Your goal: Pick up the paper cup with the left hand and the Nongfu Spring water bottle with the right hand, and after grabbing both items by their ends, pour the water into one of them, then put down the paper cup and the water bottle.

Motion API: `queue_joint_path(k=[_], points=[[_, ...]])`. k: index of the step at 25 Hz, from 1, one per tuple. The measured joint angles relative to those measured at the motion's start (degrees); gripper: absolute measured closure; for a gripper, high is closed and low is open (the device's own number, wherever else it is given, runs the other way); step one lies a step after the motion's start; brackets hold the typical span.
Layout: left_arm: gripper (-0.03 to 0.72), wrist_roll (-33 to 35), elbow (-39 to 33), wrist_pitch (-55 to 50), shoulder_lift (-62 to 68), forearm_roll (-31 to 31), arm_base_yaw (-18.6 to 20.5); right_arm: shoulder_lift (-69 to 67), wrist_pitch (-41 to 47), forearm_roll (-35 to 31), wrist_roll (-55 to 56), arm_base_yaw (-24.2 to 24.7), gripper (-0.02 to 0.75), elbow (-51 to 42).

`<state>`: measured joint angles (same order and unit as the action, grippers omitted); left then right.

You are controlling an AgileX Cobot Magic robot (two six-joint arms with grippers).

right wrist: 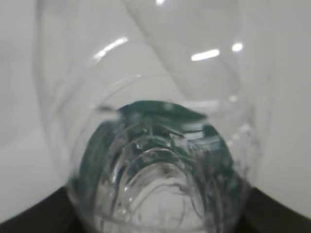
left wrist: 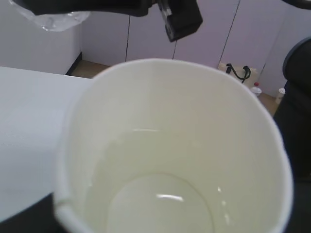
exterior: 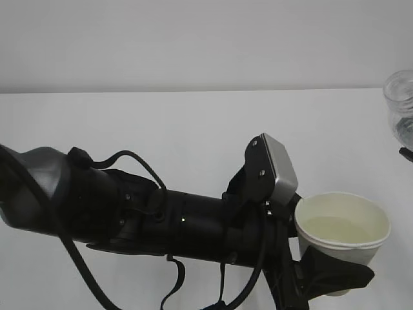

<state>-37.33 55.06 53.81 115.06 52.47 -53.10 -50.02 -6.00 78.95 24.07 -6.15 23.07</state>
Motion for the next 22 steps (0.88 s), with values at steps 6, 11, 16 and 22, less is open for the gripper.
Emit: queue_joint_path(k=[6, 11, 16, 22], points=[[0.225, 0.0, 0.0, 1.1, 0.0, 0.0, 0.0, 0.0, 0.1, -4.5, 0.1, 0.0, 0.32, -2.6], [0.225, 0.0, 0.0, 1.1, 0.0, 0.0, 0.0, 0.0, -0.3, -9.0, 0.1, 0.0, 0.32, -2.6], [0.225, 0.0, 0.0, 1.1, 0.0, 0.0, 0.0, 0.0, -1.0, -11.4, 0.1, 0.0, 0.32, -2.6], [0.225, 0.0, 0.0, 1.1, 0.0, 0.0, 0.0, 0.0, -1.0, -13.3, 0.1, 0.0, 0.32, -2.6]])
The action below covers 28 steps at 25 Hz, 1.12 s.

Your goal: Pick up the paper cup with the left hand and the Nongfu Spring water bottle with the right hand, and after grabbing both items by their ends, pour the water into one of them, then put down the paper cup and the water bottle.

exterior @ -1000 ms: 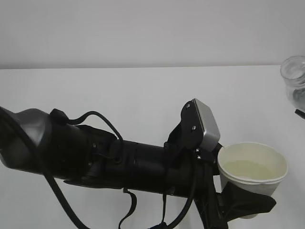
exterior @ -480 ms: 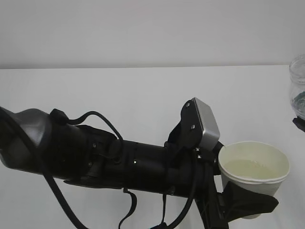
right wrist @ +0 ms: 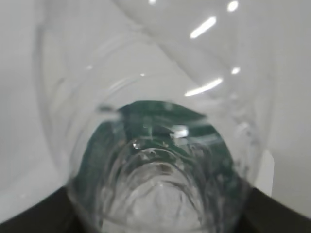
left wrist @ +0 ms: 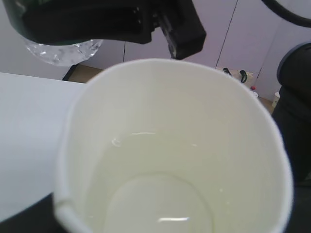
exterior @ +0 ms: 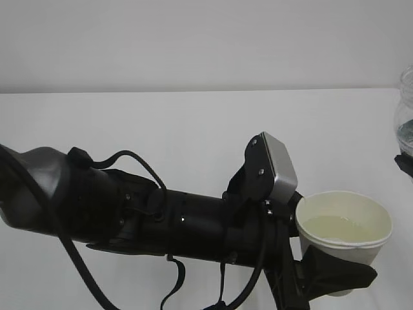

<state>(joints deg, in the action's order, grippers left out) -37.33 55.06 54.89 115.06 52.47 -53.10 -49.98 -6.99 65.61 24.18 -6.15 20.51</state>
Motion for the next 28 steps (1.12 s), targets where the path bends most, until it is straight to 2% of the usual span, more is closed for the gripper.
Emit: queue_joint_path(k=[14, 28], points=[[0.225, 0.0, 0.0, 0.0, 0.0, 0.0, 0.3, -1.2, -0.5, -3.7, 0.1, 0.0, 0.32, -2.1], [0.225, 0.0, 0.0, 0.0, 0.0, 0.0, 1.7, -1.9, -5.1, -14.3, 0.1, 0.0, 0.32, -3.6]])
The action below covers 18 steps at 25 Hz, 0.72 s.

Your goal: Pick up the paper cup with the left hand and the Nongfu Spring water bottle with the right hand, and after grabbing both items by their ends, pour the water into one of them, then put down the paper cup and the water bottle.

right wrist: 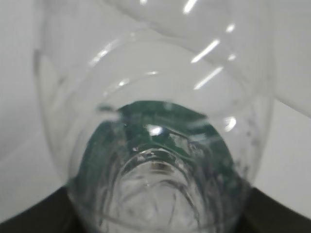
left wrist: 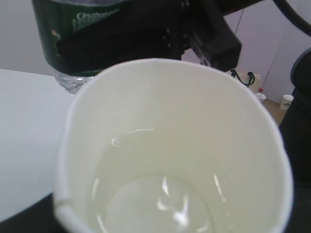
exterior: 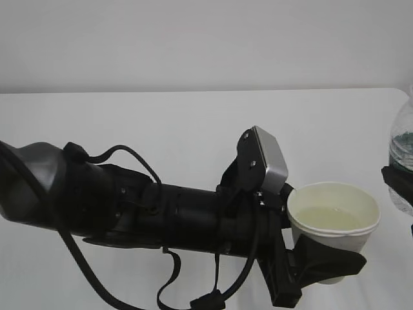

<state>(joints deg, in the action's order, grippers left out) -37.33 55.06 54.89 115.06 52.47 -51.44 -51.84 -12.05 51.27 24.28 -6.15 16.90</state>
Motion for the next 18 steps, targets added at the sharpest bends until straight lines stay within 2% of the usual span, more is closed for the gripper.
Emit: queue_joint_path(k=[15, 18], points=[[0.225, 0.0, 0.0, 0.0, 0.0, 0.0, 1.7, -5.5, -6.9, -8.0, -0.7, 0.0, 0.32, 0.0], [0.225, 0.0, 0.0, 0.3, 0.0, 0.0, 2.3, -7.1, -9.1, -11.2, -2.8, 0.0, 0.32, 0.0]])
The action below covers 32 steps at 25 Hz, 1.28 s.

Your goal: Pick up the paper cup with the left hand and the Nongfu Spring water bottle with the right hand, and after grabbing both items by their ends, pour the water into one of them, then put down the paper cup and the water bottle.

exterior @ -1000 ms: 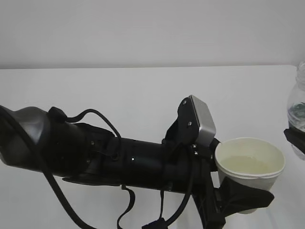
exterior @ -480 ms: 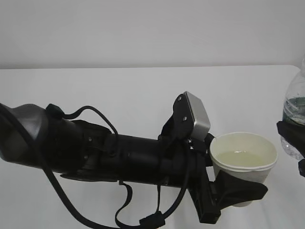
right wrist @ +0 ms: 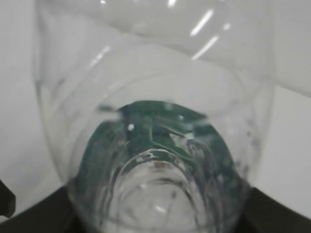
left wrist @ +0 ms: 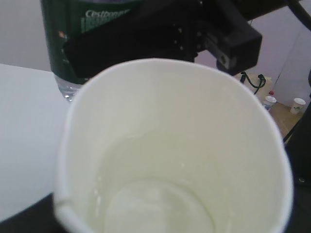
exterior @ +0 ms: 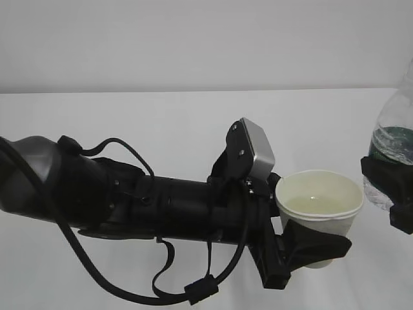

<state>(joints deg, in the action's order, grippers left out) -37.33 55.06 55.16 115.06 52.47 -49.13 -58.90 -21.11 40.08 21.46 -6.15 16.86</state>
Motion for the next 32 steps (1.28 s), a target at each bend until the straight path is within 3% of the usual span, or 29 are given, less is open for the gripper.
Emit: queue_joint_path(k=[11, 24, 32], points=[[0.225, 0.0, 0.0, 1.0, 0.0, 0.0, 1.3, -8.3, -12.4, -17.1, -11.4, 0.0, 0.32, 0.0], [0.225, 0.0, 0.0, 1.0, 0.0, 0.0, 3.6, -19.6, -28.4, -29.8, -17.6, 0.0, 0.32, 0.0], [0.225, 0.0, 0.0, 1.0, 0.0, 0.0, 4.1, -26.9, -36.7, -33.7, -20.5, 0.0, 0.32, 0.0]])
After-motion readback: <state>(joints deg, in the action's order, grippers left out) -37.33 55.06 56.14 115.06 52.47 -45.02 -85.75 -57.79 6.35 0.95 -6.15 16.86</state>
